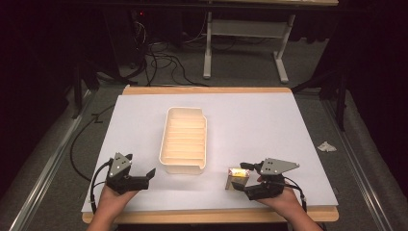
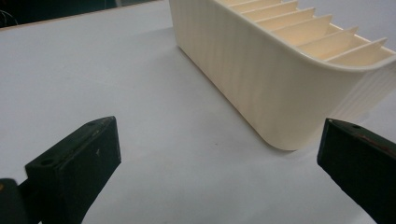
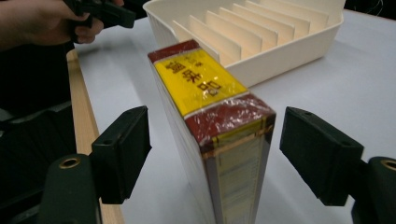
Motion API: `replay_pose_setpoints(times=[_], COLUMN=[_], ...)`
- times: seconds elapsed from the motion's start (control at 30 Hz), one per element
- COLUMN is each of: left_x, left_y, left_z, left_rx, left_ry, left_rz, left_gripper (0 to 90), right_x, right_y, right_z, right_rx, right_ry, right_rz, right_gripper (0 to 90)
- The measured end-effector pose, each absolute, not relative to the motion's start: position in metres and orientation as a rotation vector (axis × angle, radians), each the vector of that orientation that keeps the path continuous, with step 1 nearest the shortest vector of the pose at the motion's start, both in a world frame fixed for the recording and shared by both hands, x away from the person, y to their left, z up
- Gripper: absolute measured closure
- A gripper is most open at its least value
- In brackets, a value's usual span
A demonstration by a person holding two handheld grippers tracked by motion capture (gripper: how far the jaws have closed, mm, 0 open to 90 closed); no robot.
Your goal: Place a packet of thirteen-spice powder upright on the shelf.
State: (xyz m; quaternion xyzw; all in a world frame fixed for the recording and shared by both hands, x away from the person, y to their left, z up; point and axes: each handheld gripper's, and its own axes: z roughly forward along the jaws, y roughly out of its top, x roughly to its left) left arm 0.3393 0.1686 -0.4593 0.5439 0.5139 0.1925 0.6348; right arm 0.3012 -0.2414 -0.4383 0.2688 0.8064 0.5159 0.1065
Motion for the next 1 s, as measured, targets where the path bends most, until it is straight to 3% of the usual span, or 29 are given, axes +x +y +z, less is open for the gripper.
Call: replay_pose_setpoints(times=[0.23,0.47,0.7,1.0], left_x=[0.3384,0.3385,0.3385,0.3385], left_y=[0.1691,0.1689,0.1687,0.1687], left_z=[-0.4588,-0.4591,-0.4595,-0.4597], left_rx=[1.242,1.240,1.247,1.250], left_ry=[1.172,1.176,1.175,1.175], left_rz=[0.444,0.441,0.445,0.443], left_gripper=[0.3,0.3,0.3,0.3], right_x=[0.3016,0.2994,0.2988,0.2964], right_y=[-0.2402,-0.2414,-0.2443,-0.2447], right_z=[-0.4432,-0.4428,-0.4412,-0.4392], right_rx=[0.798,0.764,0.752,0.681], right_ry=[2.394,2.385,2.375,2.371], right_rz=[1.509,1.538,1.553,1.544], right_gripper=[29.9,44.7,51.3,67.4])
